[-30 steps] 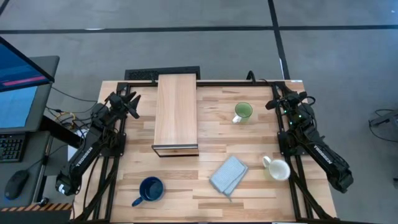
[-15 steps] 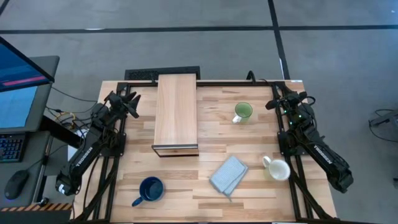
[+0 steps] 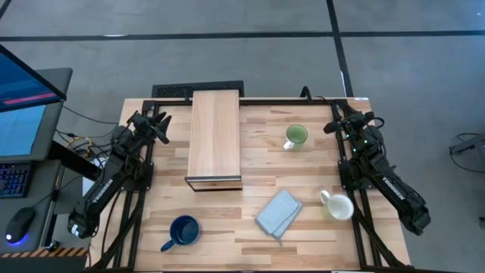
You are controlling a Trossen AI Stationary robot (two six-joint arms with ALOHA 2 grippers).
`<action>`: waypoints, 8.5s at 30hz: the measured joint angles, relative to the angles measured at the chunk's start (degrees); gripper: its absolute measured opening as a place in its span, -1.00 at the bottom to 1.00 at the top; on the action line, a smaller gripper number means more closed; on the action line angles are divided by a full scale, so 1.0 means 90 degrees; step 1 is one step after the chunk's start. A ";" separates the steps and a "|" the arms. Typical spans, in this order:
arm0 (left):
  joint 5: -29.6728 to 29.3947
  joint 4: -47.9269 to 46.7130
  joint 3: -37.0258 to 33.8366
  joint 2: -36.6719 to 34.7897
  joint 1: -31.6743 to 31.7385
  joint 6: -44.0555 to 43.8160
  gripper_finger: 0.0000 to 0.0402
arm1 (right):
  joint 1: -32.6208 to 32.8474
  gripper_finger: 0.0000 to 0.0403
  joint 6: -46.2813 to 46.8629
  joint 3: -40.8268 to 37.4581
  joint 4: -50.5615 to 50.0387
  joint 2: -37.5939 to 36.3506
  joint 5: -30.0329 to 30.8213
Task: Stack small to large cups/mugs on shelf
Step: Put the blue mug on the shelf
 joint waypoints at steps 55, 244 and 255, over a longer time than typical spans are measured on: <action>0.2565 -0.2119 0.3102 -0.0002 -0.0699 0.0774 0.42 | 0.0001 0.17 0.0019 0.0000 -0.0176 0.0002 0.0005; -0.3343 -0.6890 0.6533 0.9802 -1.1820 -0.7810 -0.87 | 0.0000 0.17 0.0338 0.0001 -0.0176 0.0024 -0.0002; -0.3052 -0.6754 0.6529 0.9810 -1.1817 -0.8272 -0.77 | -0.0001 0.17 0.0338 0.0000 -0.0176 0.0024 -0.0002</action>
